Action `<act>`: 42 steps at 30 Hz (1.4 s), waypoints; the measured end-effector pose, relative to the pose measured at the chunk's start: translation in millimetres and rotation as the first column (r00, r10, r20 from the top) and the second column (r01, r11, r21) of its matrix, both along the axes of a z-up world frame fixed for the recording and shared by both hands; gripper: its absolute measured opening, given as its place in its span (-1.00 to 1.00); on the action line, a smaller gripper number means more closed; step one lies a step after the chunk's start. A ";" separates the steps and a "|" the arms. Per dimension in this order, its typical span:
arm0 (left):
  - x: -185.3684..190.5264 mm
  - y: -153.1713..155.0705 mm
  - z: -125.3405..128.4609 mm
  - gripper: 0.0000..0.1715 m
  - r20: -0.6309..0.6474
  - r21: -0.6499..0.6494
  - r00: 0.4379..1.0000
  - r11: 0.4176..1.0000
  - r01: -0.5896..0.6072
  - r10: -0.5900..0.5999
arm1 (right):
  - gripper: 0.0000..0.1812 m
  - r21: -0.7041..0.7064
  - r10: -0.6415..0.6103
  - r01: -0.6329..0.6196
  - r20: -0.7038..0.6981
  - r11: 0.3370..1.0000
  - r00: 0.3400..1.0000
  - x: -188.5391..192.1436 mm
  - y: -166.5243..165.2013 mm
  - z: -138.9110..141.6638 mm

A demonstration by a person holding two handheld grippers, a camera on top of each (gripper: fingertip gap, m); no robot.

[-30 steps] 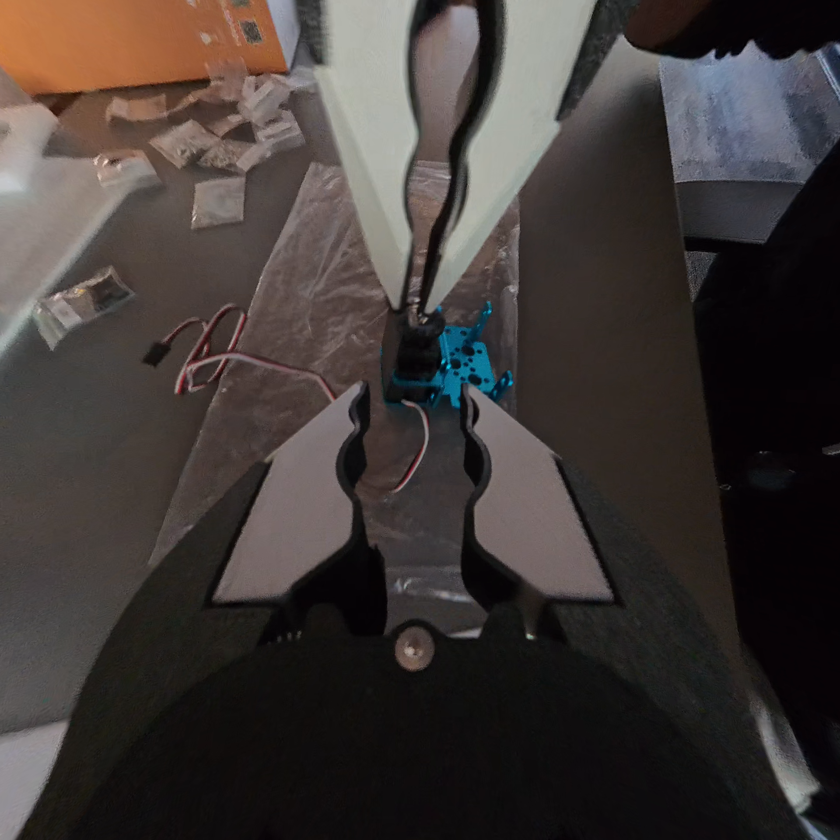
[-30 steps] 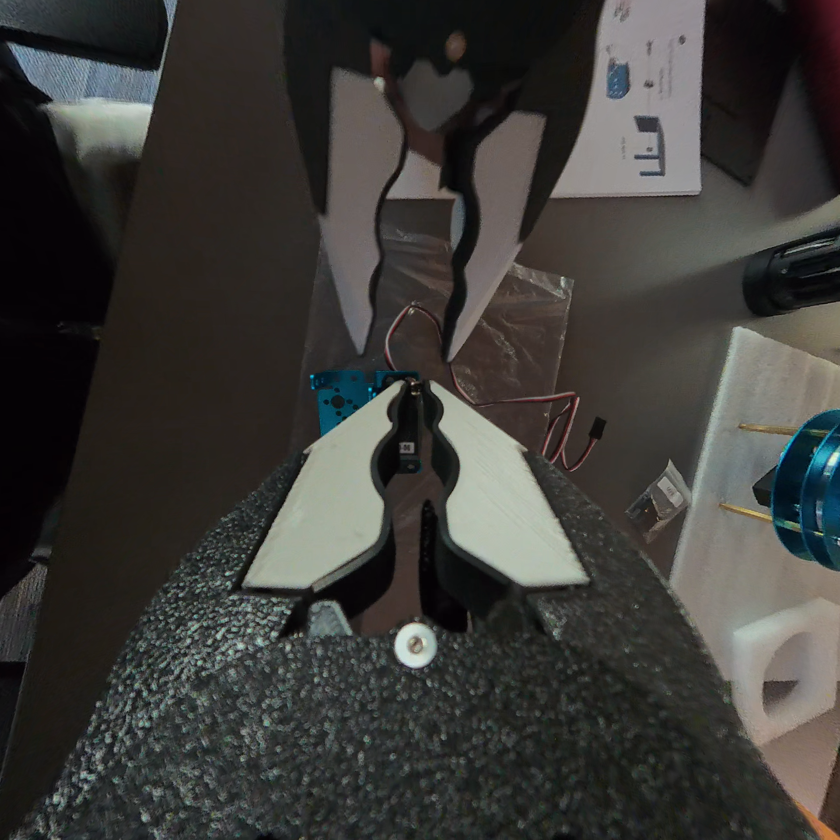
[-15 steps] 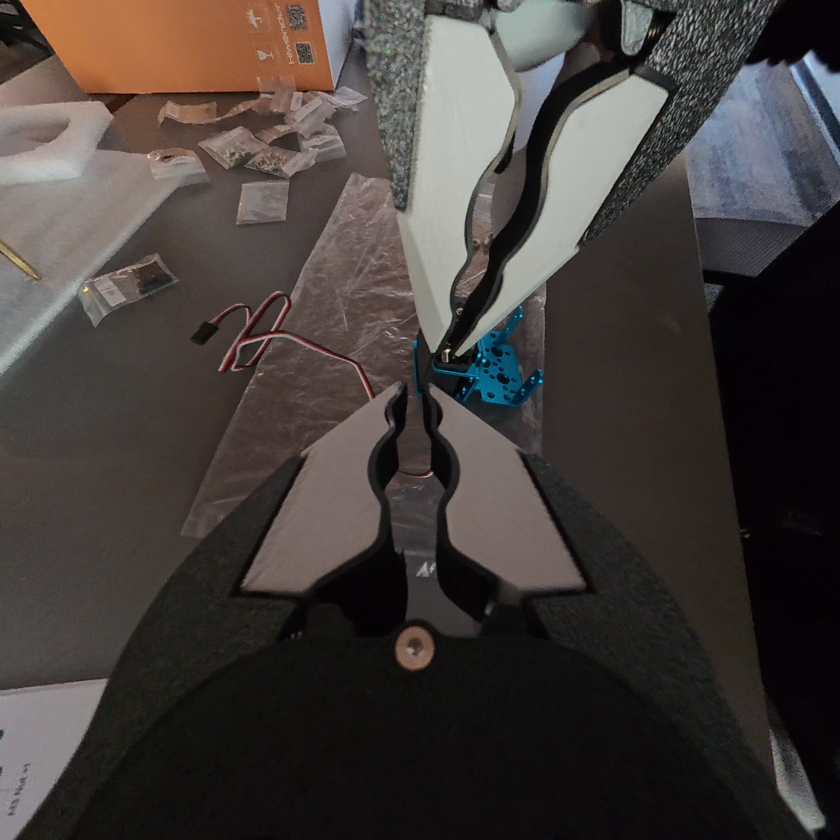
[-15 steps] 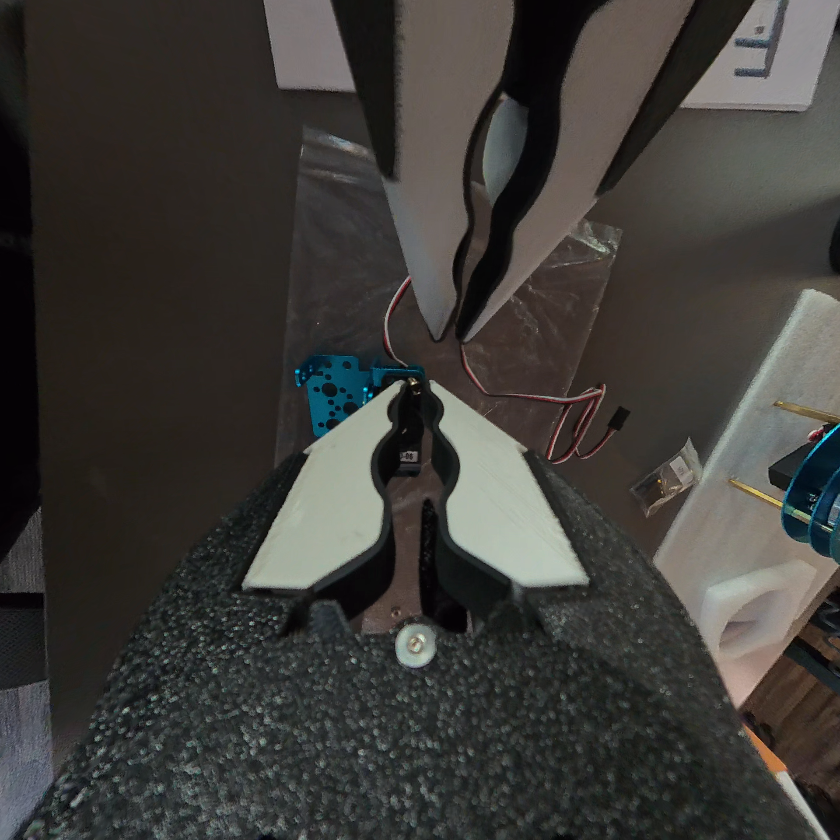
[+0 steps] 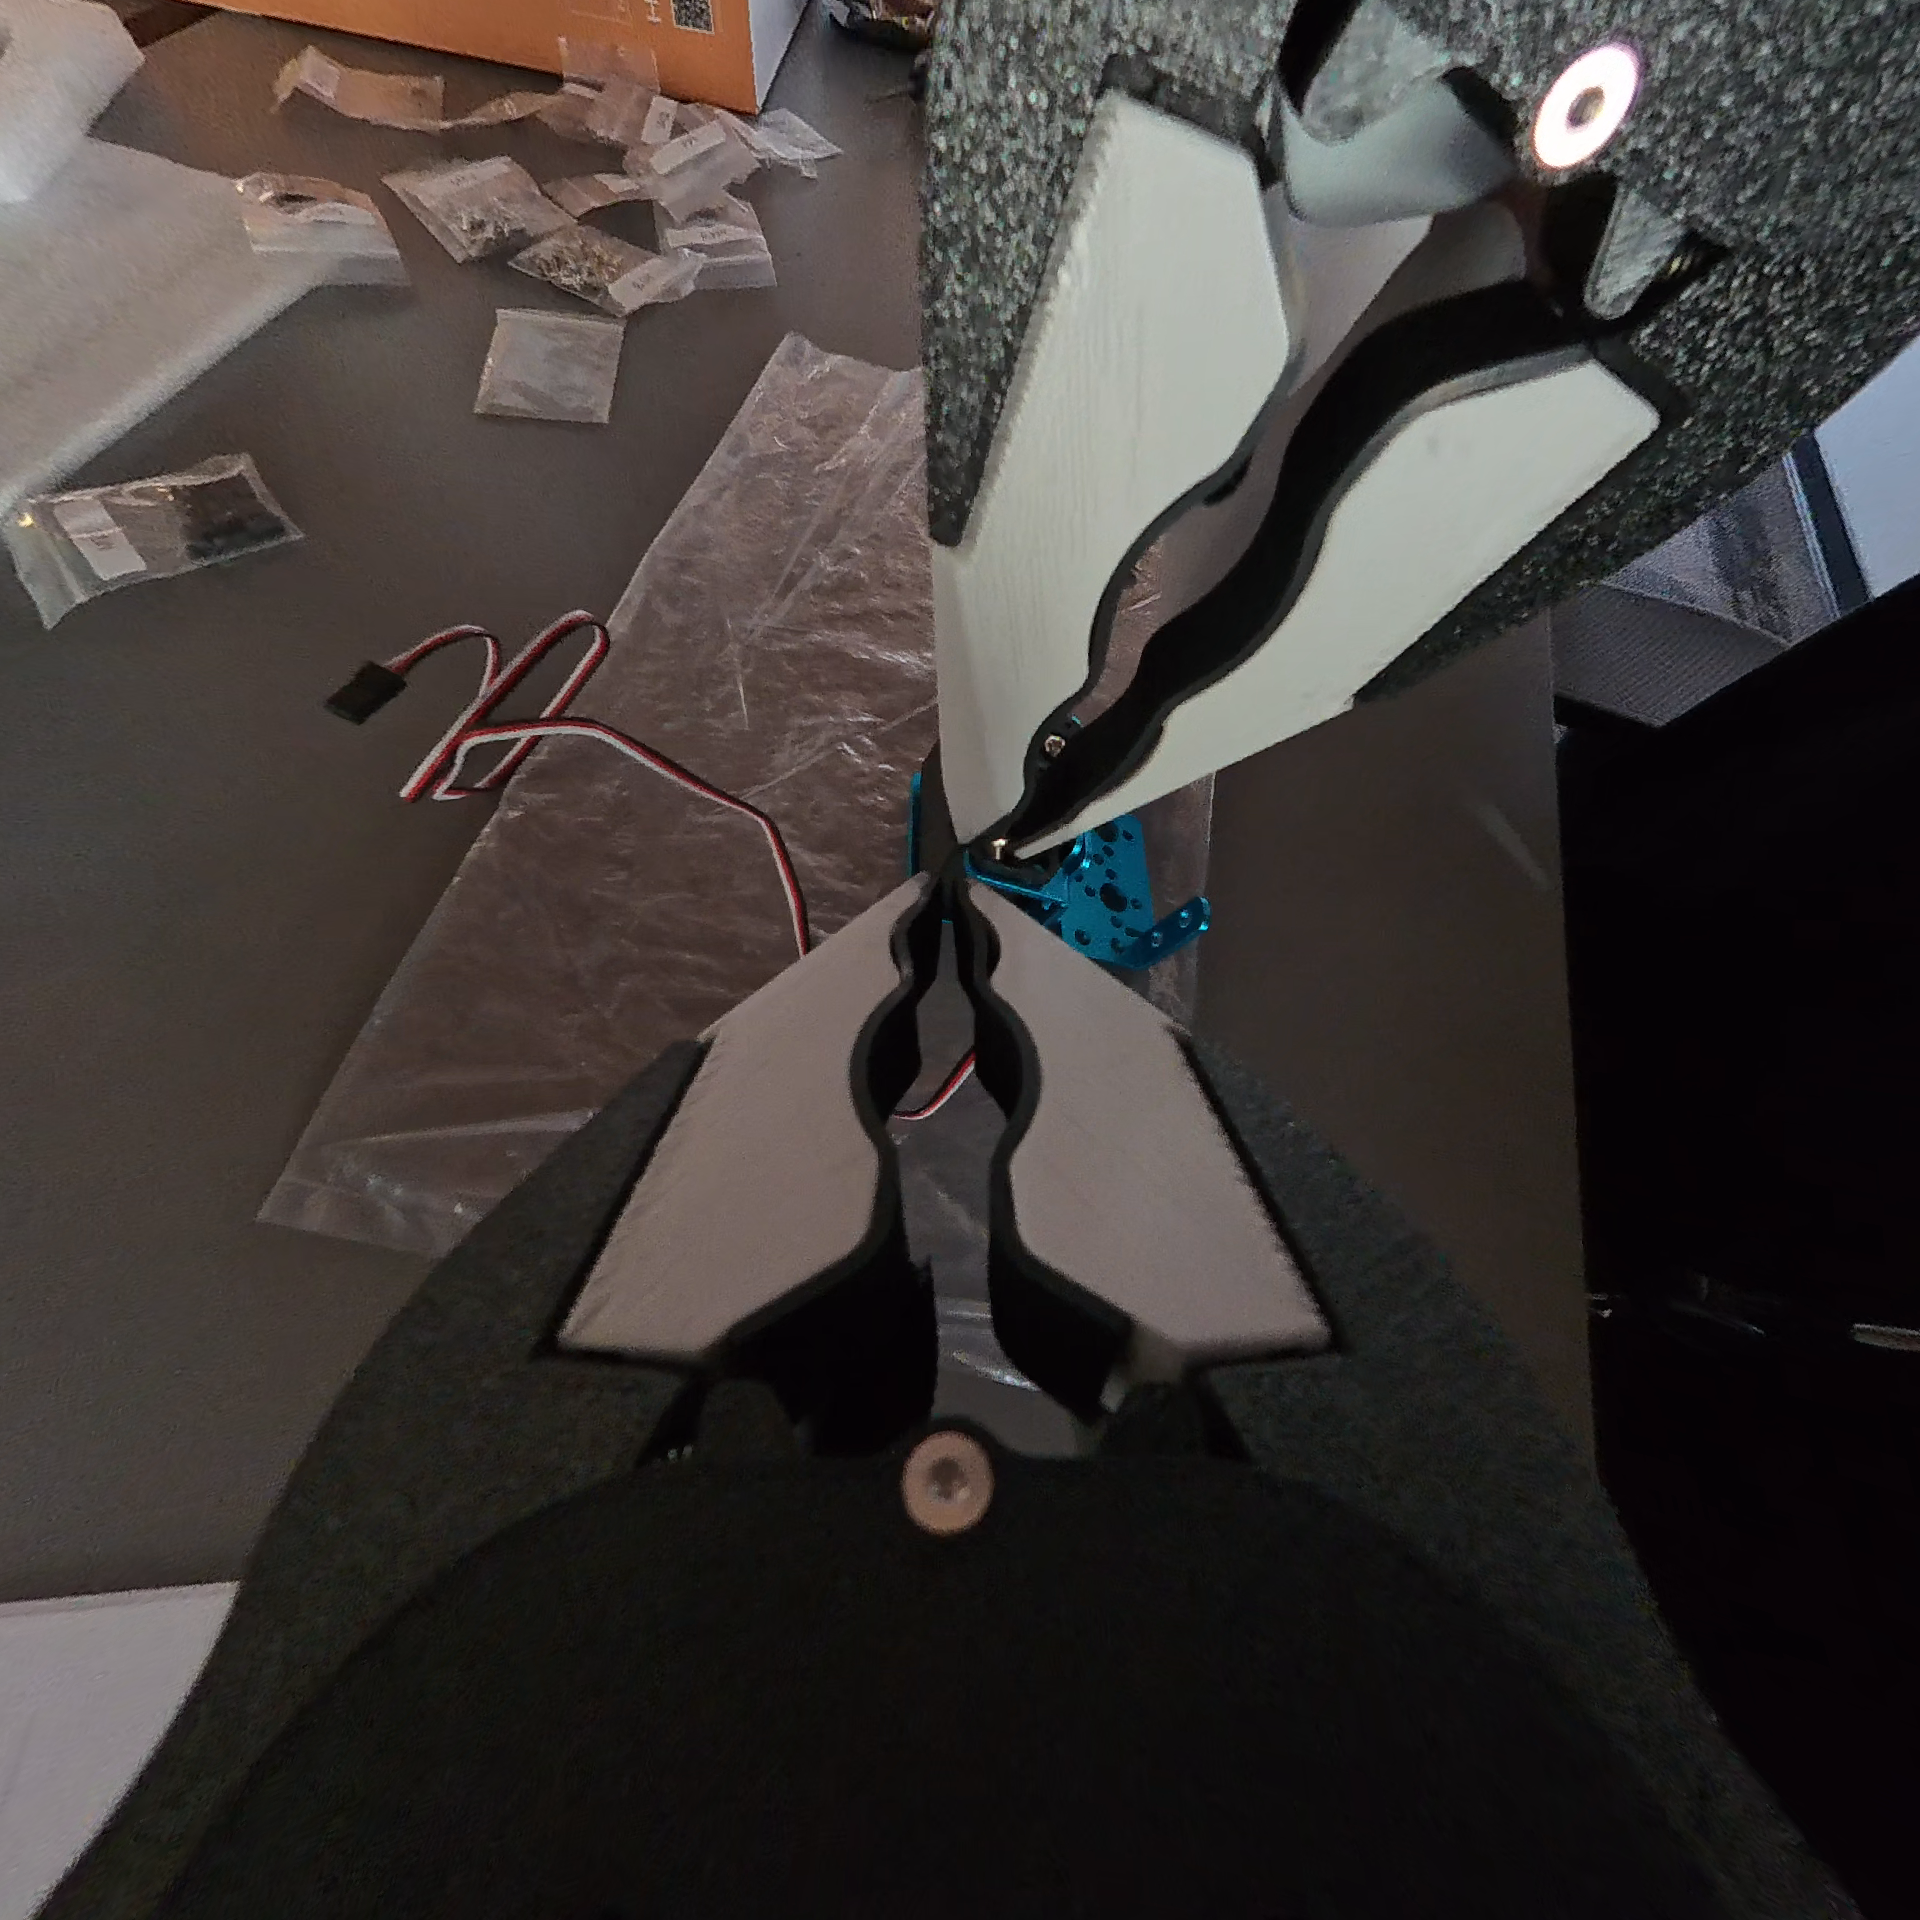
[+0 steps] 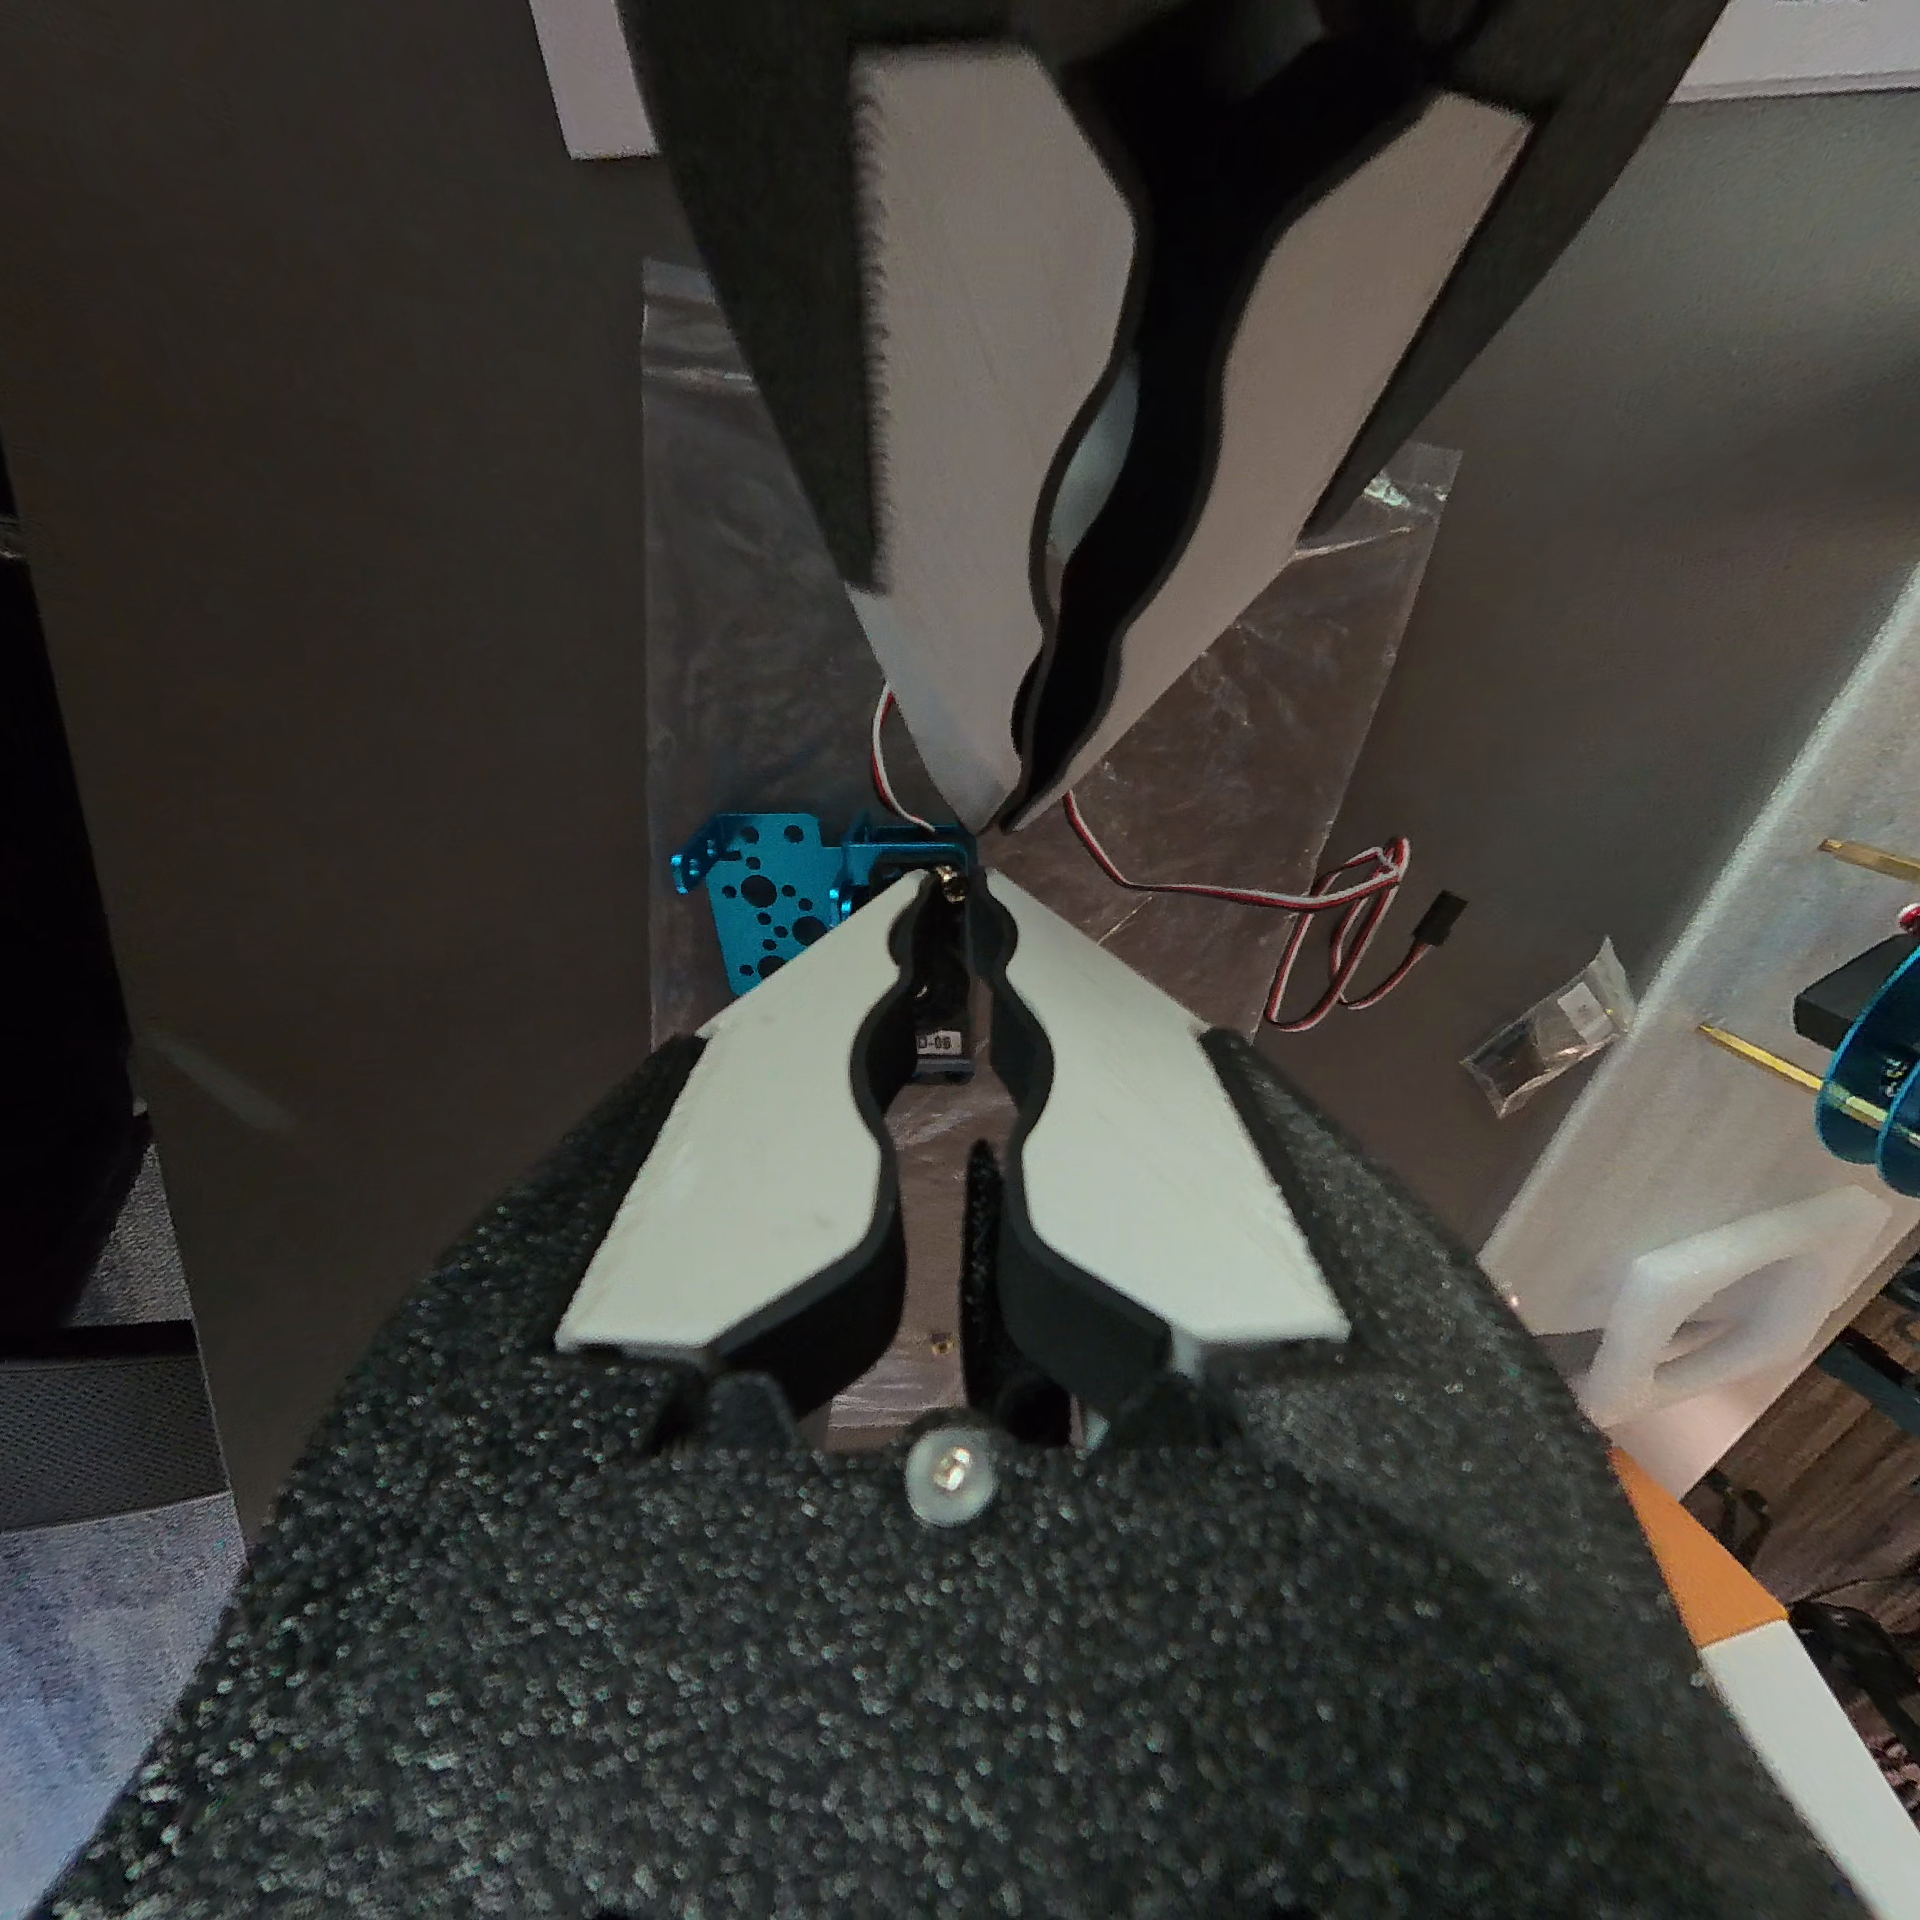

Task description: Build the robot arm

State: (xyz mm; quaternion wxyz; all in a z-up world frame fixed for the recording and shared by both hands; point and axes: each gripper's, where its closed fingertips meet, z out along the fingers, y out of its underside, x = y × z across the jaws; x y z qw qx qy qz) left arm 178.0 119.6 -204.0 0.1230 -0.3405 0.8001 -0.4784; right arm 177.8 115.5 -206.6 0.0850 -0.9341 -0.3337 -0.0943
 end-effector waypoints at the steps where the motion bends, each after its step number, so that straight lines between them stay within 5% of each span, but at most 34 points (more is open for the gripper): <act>1: -0.3 -0.2 -0.3 -0.99 0.001 0.003 1.000 1.000 0.001 -0.001 | -0.94 -0.002 -0.003 0.003 0.002 1.000 1.000 0.2 -0.1 0.1; 42: -5.8 -7.4 -7.1 -0.98 -0.022 0.018 0.999 0.999 0.036 -0.035 | -1.00 0.028 -0.008 0.010 -0.085 1.000 0.996 0.1 -0.1 1.5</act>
